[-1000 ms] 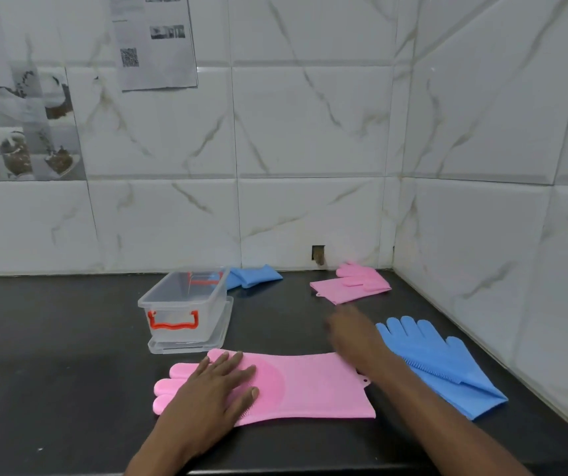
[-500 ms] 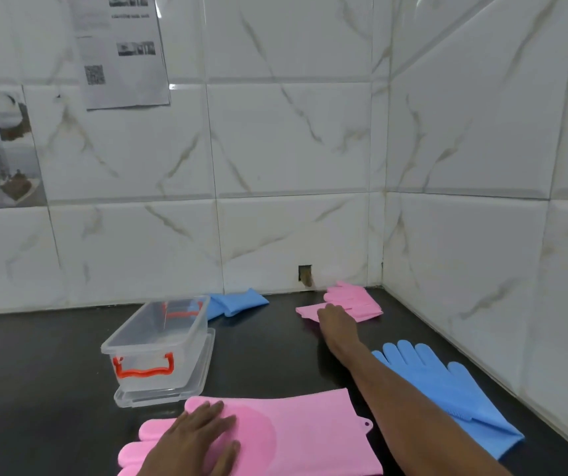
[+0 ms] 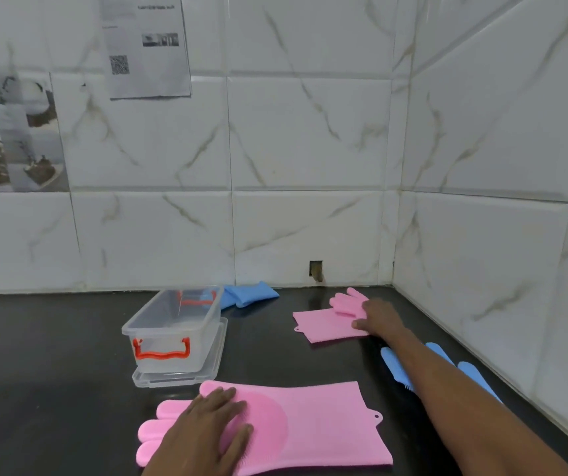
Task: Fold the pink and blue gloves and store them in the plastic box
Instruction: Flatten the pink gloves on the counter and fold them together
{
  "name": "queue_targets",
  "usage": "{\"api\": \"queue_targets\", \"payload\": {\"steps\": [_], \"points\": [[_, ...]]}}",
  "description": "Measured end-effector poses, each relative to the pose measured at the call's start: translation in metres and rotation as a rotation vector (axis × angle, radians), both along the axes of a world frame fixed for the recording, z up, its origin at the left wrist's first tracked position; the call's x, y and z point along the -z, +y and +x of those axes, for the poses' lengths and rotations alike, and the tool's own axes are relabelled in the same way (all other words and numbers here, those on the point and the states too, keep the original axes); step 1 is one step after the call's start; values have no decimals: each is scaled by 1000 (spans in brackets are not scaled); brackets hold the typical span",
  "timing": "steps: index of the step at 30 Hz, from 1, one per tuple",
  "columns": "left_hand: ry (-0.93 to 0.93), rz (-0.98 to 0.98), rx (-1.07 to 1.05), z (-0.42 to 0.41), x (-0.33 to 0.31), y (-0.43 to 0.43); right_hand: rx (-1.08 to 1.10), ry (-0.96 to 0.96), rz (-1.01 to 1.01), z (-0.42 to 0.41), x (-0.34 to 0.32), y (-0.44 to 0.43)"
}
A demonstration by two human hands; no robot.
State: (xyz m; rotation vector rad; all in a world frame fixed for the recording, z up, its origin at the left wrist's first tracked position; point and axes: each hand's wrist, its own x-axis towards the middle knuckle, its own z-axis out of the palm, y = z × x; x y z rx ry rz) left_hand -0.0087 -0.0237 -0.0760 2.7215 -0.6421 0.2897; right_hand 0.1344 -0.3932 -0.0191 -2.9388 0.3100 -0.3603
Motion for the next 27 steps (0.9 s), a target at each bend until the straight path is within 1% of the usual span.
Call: {"api": "queue_targets", "payload": {"steps": [3,4,5,7,9,10,11,13,17,18,20,22,23,25,26,27], "points": [[4,-47,-1,0,-1,0,79,-48,178,4,-6,-9],[0,-66,-2,-2,-2,0,107,-88,277,4,-9,-9],[-6,-77,-4,-4,-3,0,127,-140,414,5,-14,-8],[-9,-83,-21,-8,-4,0,138,-268,762,5,-29,-3],[-15,-85,-28,-12,-5,-1,75,-353,1123,1,-49,1],[-20,-88,-28,-13,-5,-2,35,-385,1239,-1,-60,2],[-25,-88,-27,-14,-6,-2,0,-410,1309,-4,-71,3],[-20,-86,-31,-16,-7,-2,-43,-427,1331,-12,-91,6],[-25,-88,-43,-19,-7,-3,-94,-416,1077,-27,-123,22],[-31,-90,-48,-20,-7,-3,-123,-413,1053,-32,-129,27],[-71,-94,-66,-22,-9,-3,-187,-415,1066,-44,-139,38],[-162,-105,-88,-25,-11,-3,-241,-419,1101,-55,-147,47],[-218,-141,-100,-28,-14,-5,-268,-416,1121,-60,-150,51],[-291,-306,-76,-34,-22,-16,-311,-409,1160,-69,-156,59],[-279,-416,-34,-37,-30,-26,-327,-408,1183,-73,-159,63],[-206,-547,8,-38,-39,-38,-345,-407,1215,-78,-161,67]]}}
